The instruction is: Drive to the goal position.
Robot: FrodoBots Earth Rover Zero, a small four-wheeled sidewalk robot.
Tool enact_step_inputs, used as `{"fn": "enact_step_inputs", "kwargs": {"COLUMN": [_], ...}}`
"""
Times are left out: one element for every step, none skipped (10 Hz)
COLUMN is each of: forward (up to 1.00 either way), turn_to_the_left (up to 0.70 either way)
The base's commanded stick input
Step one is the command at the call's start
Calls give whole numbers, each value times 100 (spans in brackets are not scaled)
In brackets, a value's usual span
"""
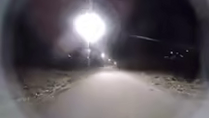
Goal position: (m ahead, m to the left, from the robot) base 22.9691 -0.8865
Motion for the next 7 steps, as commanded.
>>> {"fn": "enact_step_inputs", "kwargs": {"forward": [100, 100, 100, 100, 100, 100, 100], "turn_to_the_left": [0, 0, 0, 0, 0, 0, 0]}}
